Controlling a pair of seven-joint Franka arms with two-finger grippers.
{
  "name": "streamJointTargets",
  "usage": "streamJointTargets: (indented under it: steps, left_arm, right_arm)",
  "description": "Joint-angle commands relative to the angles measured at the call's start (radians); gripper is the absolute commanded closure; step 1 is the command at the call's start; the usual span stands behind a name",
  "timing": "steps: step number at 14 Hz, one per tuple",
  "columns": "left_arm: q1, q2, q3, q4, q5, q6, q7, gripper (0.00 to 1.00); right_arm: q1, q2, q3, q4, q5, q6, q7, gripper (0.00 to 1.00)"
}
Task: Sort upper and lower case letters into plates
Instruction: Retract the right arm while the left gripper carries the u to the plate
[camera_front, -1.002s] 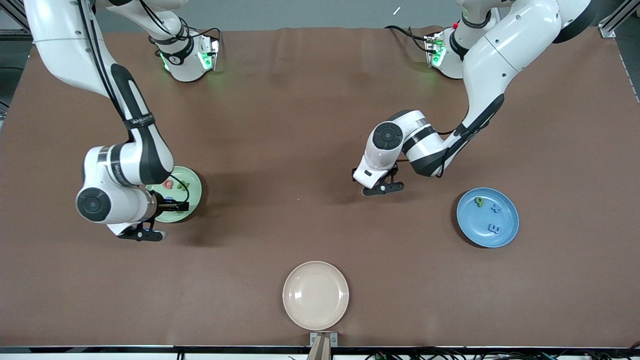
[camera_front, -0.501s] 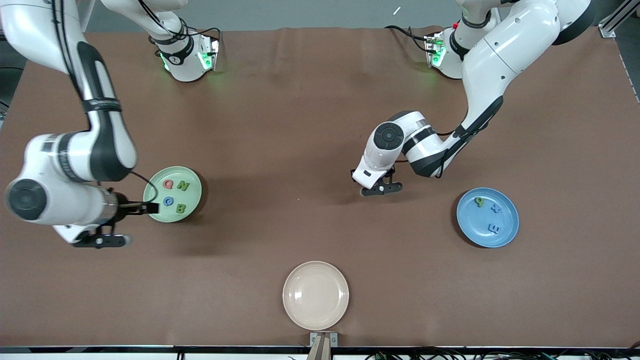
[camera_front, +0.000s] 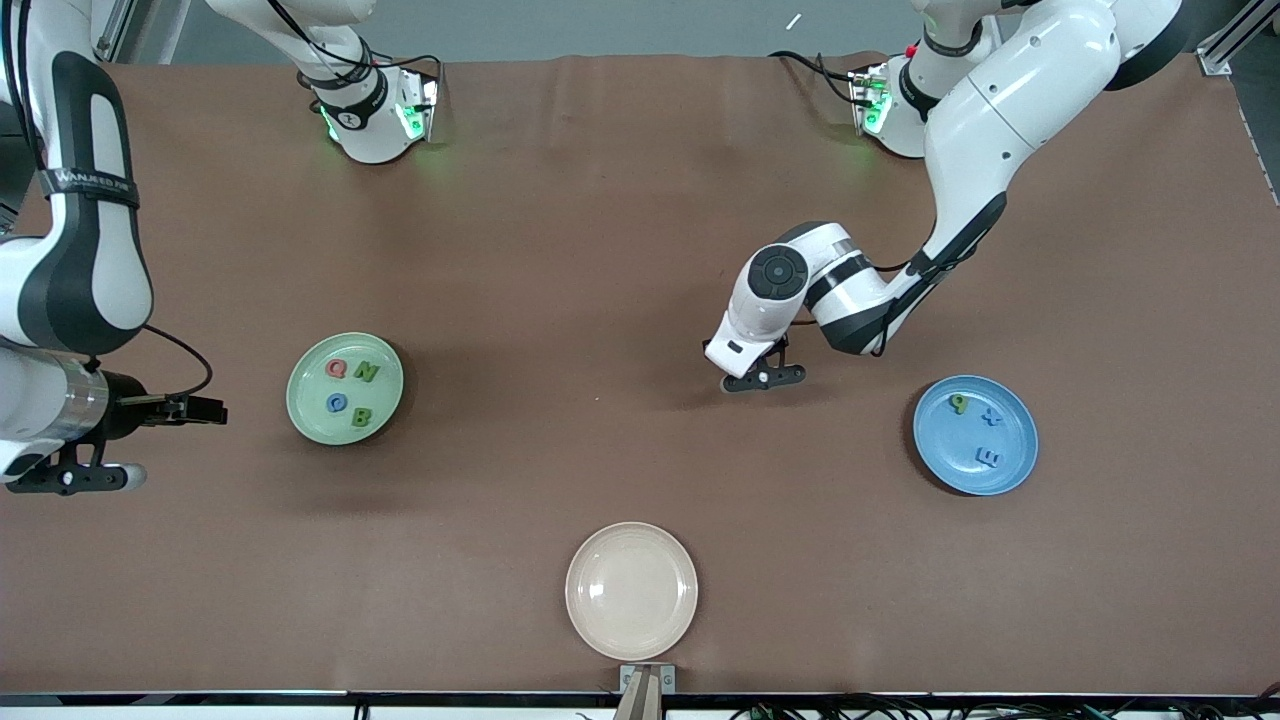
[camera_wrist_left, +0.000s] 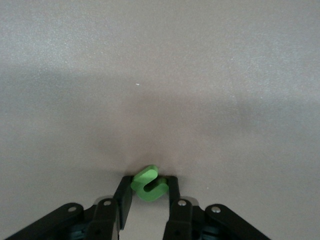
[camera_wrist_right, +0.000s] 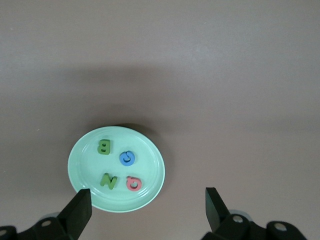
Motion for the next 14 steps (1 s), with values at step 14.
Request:
streamJointTargets:
  steps: [14]
  left_arm:
    - [0.284, -0.123, -0.091, -0.006, 0.013, -0.060, 0.175, 0.85]
  right_arm:
    - [0.078, -0.012, 0.019, 0.046, -0.012, -0.146, 0.107, 0.00]
